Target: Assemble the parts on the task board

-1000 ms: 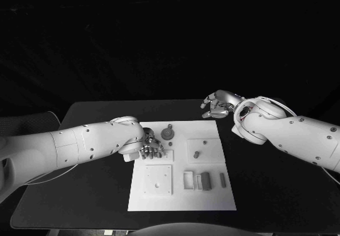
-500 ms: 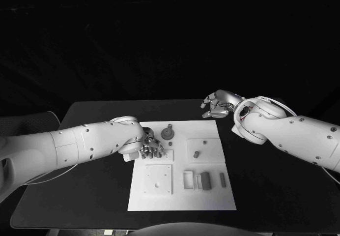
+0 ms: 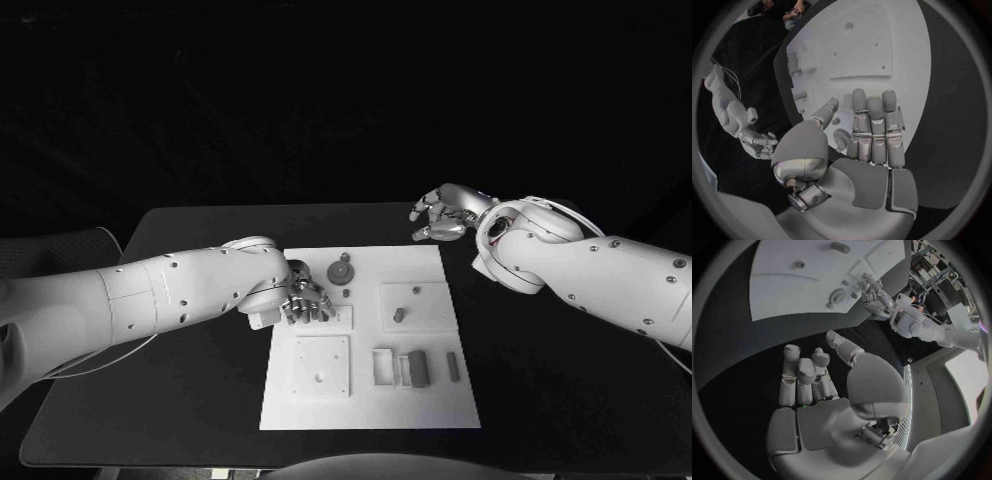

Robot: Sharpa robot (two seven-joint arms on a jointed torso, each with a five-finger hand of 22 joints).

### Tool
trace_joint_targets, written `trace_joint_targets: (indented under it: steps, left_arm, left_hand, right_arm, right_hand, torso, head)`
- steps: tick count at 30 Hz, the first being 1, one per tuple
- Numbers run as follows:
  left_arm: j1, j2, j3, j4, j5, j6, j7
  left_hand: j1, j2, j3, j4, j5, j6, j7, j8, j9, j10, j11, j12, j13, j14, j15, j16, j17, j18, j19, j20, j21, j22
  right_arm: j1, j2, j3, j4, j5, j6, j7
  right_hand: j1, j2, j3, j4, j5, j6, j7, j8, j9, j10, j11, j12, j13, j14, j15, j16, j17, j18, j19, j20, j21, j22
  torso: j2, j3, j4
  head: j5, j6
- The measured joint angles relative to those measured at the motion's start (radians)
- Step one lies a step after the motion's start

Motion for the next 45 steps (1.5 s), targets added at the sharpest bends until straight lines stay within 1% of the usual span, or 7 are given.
trace_joint_targets:
  steps: [7,23,24,25,26,32,45]
  left_arm:
    - [0.0,-0.005,0.0,-0.002,0.018,0.0,0.004]
    - [0.0,-0.009,0.0,-0.003,0.045,-0.009,0.01]
    - [0.0,-0.009,0.0,-0.003,0.046,-0.01,0.01]
    - [0.0,-0.009,0.0,-0.003,0.047,-0.011,0.01]
    - [0.0,-0.009,0.0,-0.003,0.047,-0.012,0.011]
    - [0.0,-0.009,0.0,-0.004,0.05,-0.02,0.013]
    - [0.0,-0.008,0.0,-0.006,0.052,-0.038,0.015]
  left_hand:
    - [0.006,-0.001,-0.002,-0.004,0.0,0.0,0.0,0.0,0.001,0.0,0.0,0.0,0.0,0.0,0.0,0.0,-0.002,0.0,-0.004,0.004,0.0,0.0]
    - [0.081,0.056,-0.003,-0.069,0.001,-0.003,-0.003,-0.003,0.007,0.0,0.0,0.0,0.0,-0.007,0.007,0.008,-0.01,0.0,-0.007,0.007,-0.004,0.0]
    - [0.085,0.059,-0.004,-0.07,0.001,-0.003,-0.004,-0.005,0.007,0.0,0.0,0.0,0.0,-0.007,0.007,0.008,-0.01,0.0,-0.007,0.007,-0.004,0.0]
    - [0.085,0.058,-0.004,-0.07,0.001,0.024,-0.031,-0.006,0.007,-0.049,0.004,0.0,0.0,-0.007,0.007,0.008,-0.011,0.0,-0.007,0.007,-0.004,0.0]
    - [0.087,0.06,-0.004,-0.07,0.001,0.028,-0.035,-0.007,0.007,-0.057,0.003,0.0,0.0,-0.007,0.007,0.012,-0.011,0.0,-0.007,0.007,-0.004,0.0]
    - [0.101,0.075,-0.01,-0.076,-0.003,0.029,-0.035,-0.008,0.01,-0.057,0.003,0.0,0.0,-0.007,0.007,0.012,-0.014,0.0,-0.007,0.007,-0.008,0.0]
    - [0.119,0.085,-0.02,-0.077,-0.003,0.029,-0.035,-0.012,0.011,-0.057,0.004,0.0,0.001,-0.007,0.007,0.016,-0.015,0.0,-0.007,0.007,-0.008,0.0]
  right_arm:
    - [0.0,0.0,0.0,0.0,0.0,0.0,0.0]
    - [0.0,-0.002,0.0,0.0,0.0,0.004,-0.002]
    - [0.0,-0.002,0.0,0.0,0.0,0.004,-0.002]
    - [0.0,-0.002,0.0,0.0,0.0,0.004,-0.002]
    - [0.0,-0.002,0.0,0.0,0.0,0.004,-0.002]
    - [0.0,-0.002,0.0,-0.001,0.0,0.005,-0.002]
    - [0.0,0.002,0.0,-0.005,0.0,0.006,-0.002]
  right_hand:
    - [0.0,0.0,0.0,0.0,0.0,0.0,0.0,0.0,-0.001,0.0,0.0,0.0,0.0,0.0,0.0,0.0,0.0,0.0,0.0,0.0,0.0,0.0]
    - [0.0,0.0,0.0,0.0,0.0,-0.001,0.001,0.0,-0.001,0.0,0.0,0.0,-0.001,0.0,0.0,0.0,-0.001,-0.002,0.0,0.0,0.0,0.0]
    - [0.0,0.0,0.0,0.0,0.0,-0.001,0.001,0.0,-0.001,0.0,0.0,0.0,-0.001,0.0,0.0,0.0,-0.001,-0.005,0.0,0.0,0.0,0.0]
    - [0.0,0.0,0.0,0.0,0.0,-0.001,0.001,0.0,-0.001,0.0,0.0,0.0,-0.001,0.0,0.0,0.0,-0.001,-0.005,0.0,0.0,0.0,0.0]
    - [0.0,0.0,0.0,0.0,0.0,-0.001,0.001,0.0,-0.001,0.0,0.0,0.0,-0.001,0.0,0.0,0.0,-0.001,-0.005,0.0,0.0,0.0,0.0]
    - [0.0,0.0,0.0,0.0,0.0,-0.002,0.002,0.0,-0.001,0.0,0.0,0.0,-0.001,0.0,0.0,0.0,-0.001,-0.005,0.0,0.0,0.0,0.0]
    - [0.0,0.0,0.0,0.0,0.0,-0.002,0.002,0.0,-0.001,0.0,0.0,0.0,-0.001,0.0,0.0,0.0,-0.001,-0.005,0.0,0.0,0.0,0.0]
  torso:
    - [0.0,-0.0002,0.0]
    - [0.0,-0.0001,0.0002]
    - [0.0,-0.0001,0.0002]
    - [0.0,-0.0001,0.0002]
    - [0.0,-0.0001,0.0002]
    - [0.0,0.0001,0.0003]
    - [0.0,0.0006,0.0004]
  head:
    - [0.0,0.001]
    - [0.0,-0.001]
    - [0.0,-0.001]
    - [0.0,-0.001]
    - [0.0,-0.001]
    - [0.001,-0.001]
    - [0.001,-0.003]
